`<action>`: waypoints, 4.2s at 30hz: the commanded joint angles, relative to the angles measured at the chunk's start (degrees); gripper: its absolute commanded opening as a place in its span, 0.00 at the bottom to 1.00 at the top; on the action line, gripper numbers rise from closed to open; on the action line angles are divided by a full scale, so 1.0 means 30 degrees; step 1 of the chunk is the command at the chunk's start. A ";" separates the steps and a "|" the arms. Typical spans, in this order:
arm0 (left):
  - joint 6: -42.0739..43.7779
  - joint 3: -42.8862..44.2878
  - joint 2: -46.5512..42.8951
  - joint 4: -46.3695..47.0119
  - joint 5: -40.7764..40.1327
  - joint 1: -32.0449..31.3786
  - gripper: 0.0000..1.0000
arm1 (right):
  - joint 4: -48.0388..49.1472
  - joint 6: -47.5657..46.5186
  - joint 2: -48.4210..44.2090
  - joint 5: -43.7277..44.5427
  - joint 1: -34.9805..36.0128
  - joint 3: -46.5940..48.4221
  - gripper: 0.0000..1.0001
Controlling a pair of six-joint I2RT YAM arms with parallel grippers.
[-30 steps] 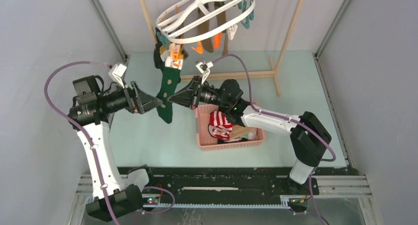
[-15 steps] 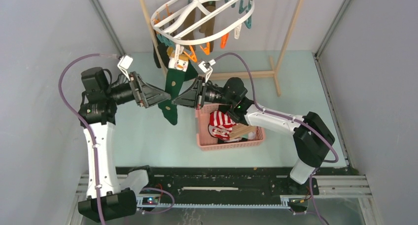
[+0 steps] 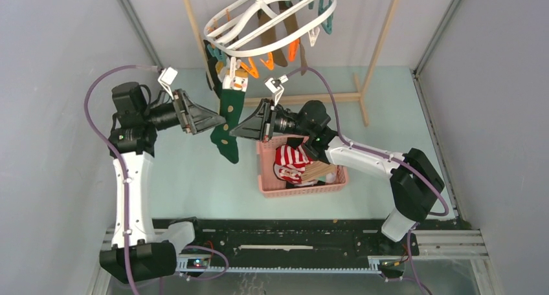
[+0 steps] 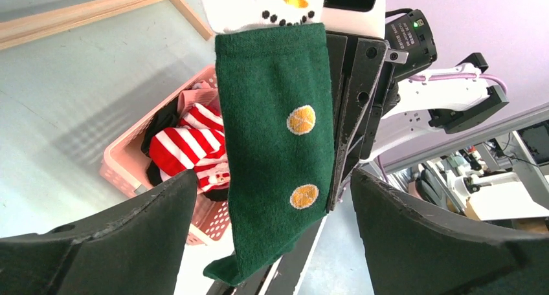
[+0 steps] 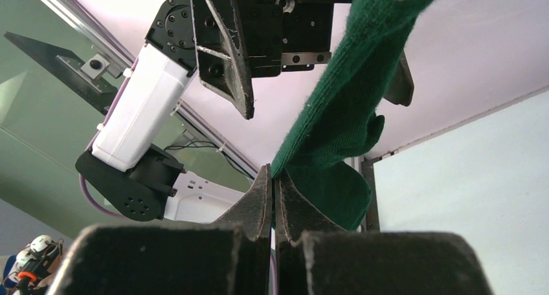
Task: Remove the socks clipped to the hanger
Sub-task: Remove the sock from the hanger.
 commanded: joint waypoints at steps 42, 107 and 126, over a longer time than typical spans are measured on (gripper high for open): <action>-0.4412 -0.1683 -0.1762 0.5459 -0.2039 -0.1075 0.00 | -0.4798 -0.1773 -0.2712 0.6485 -0.0119 0.0001 0.68; -0.1379 -0.1406 -0.3143 0.1572 -0.3015 -0.1076 0.00 | 0.0104 0.3033 0.4580 1.0055 -0.1167 0.9214 0.01; 0.2189 -0.0964 -0.4159 -0.1567 -0.3973 -0.1086 0.00 | -0.0331 0.2157 0.2770 0.7404 -0.1021 0.5760 1.00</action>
